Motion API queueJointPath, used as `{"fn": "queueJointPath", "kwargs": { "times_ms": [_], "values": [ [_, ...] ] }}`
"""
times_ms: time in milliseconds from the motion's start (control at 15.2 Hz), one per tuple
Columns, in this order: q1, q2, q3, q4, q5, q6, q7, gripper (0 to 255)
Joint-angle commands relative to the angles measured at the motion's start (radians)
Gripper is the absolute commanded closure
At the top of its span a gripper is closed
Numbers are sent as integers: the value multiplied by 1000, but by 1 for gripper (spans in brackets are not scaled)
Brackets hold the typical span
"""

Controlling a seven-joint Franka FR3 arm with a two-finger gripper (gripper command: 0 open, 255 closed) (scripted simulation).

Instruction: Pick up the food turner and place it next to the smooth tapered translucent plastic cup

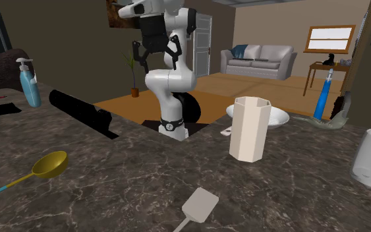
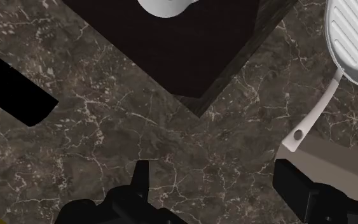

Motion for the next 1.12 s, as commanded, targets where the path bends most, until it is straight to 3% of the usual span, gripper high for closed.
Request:
{"fn": "queueJointPath", "kwargs": {
  "times_ms": [0,594,1056],
  "values": [
    [0,0,0,0,0,0,0,0],
    [-24,229,159,9,65,285,255,0],
    [-57,468,262,103,36,475,463,0]
  ]
}}
